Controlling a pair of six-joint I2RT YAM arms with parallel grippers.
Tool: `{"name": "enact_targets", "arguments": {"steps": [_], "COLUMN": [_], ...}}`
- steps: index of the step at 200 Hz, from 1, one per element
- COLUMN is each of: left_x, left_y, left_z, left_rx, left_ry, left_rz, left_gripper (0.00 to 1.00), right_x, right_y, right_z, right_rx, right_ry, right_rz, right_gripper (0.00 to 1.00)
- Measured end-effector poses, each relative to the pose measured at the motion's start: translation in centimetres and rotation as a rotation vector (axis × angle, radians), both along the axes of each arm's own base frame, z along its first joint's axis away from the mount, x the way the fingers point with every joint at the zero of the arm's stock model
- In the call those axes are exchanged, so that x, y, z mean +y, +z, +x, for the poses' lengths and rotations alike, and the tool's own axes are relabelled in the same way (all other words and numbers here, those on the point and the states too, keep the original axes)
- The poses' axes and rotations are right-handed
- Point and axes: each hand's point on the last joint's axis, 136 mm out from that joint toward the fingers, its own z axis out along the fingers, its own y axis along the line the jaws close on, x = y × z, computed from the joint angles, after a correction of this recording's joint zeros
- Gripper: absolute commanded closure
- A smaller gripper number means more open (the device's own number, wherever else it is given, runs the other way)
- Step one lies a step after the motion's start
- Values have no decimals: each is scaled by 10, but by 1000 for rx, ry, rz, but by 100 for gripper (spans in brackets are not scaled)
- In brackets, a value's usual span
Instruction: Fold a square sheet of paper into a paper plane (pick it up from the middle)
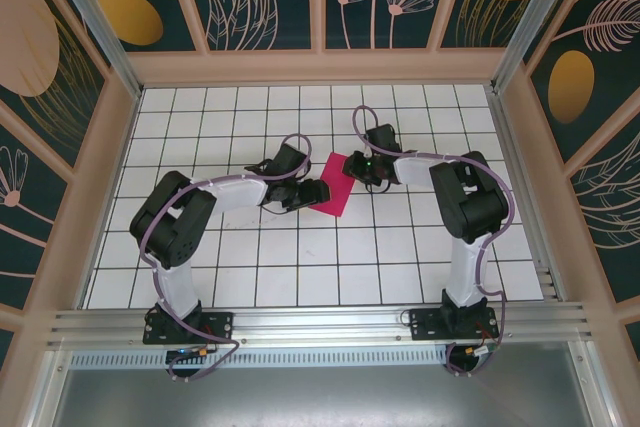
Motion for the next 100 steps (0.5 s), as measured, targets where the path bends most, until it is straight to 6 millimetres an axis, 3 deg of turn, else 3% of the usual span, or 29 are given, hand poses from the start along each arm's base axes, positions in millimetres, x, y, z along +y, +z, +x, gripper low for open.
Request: {"name": "enact_targets", "arguments": {"steps": [49, 100], "left_x": [5, -4], "left_y": [-1, -2], "left_z": [2, 3], "left_rx": [-11, -13], "left_ry": [13, -12], "left_rz": [50, 67], "left_gripper": [34, 36], "right_x": [0, -1], "right_y": [1, 1], "right_z": [0, 0], "right_rx": [2, 5], "right_ry": [-4, -3], "right_rz": [28, 39], "right_gripper": [73, 73]}}
